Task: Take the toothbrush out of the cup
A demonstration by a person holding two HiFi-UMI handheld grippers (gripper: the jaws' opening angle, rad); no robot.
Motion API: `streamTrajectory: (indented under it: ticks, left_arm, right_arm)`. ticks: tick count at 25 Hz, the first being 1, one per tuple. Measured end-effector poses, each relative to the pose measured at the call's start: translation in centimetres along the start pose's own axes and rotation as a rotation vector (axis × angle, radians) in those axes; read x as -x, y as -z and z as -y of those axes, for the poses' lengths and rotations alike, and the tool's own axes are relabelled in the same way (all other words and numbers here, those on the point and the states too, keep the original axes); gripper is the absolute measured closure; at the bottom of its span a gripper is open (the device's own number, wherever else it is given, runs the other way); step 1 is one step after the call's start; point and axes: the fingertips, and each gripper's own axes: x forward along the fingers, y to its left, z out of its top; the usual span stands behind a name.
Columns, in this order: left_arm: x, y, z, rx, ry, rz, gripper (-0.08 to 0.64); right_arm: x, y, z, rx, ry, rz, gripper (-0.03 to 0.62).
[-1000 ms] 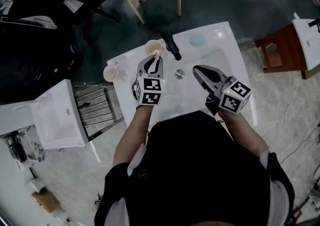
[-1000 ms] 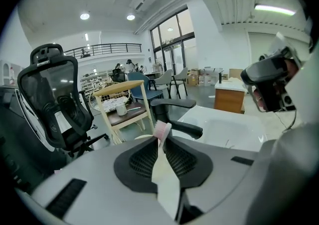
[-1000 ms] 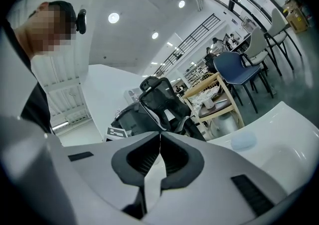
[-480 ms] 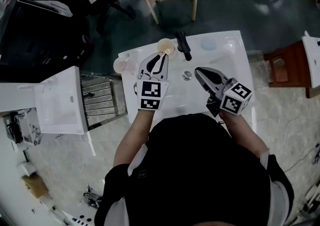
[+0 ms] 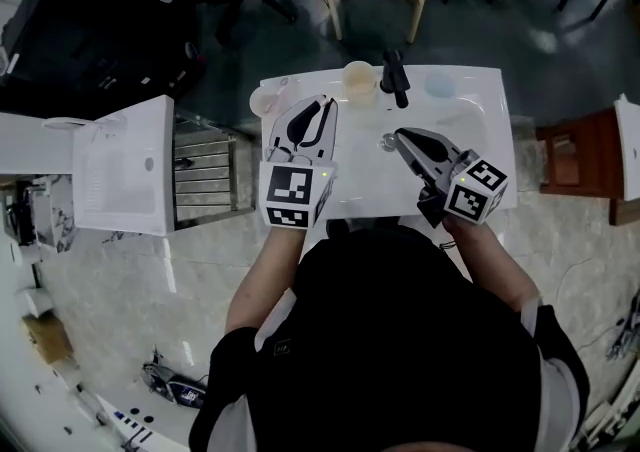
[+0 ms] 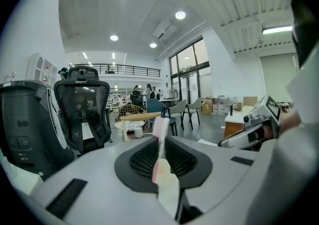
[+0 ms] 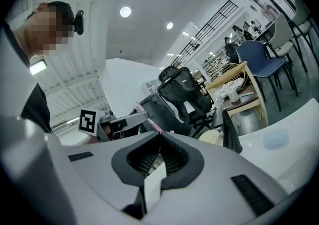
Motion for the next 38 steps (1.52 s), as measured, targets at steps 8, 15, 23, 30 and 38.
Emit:
streamTrajectory:
  ticks: [8, 15, 23, 30, 38]
  left_arm:
    - [9.2, 4.6, -4.5, 0.044, -0.043, -0.043, 0.508]
    - [15.4, 11.3, -7.2, 0.083, -0.055, -0.121, 0.509]
    - [17.0, 17.1, -7.6, 0.14, -0.093, -0.21, 0.509]
    - [15.4, 20.2, -7.3, 0.231, -0.113, -0.279, 0.509]
    - [11.4, 20.6, -7.5, 0.299, -0.128, -0.289, 0.509]
  right_arm:
    - [-5.2, 3.6, -6.1, -0.008, -0.036, -0.028, 0.563]
    - [-9.1, 7.5, -11.6, -0.013, -0.085, -0.055, 0.563]
    - [-11.4, 8.7, -11.6, 0.003, -0.101, -0.146, 0.563]
    - [-13.6, 7.2, -11.3, 0.005, -0.168, -0.161, 0.563]
    - [-12.4, 6.3, -7.8, -0.03, -0.152, -0.182, 0.564]
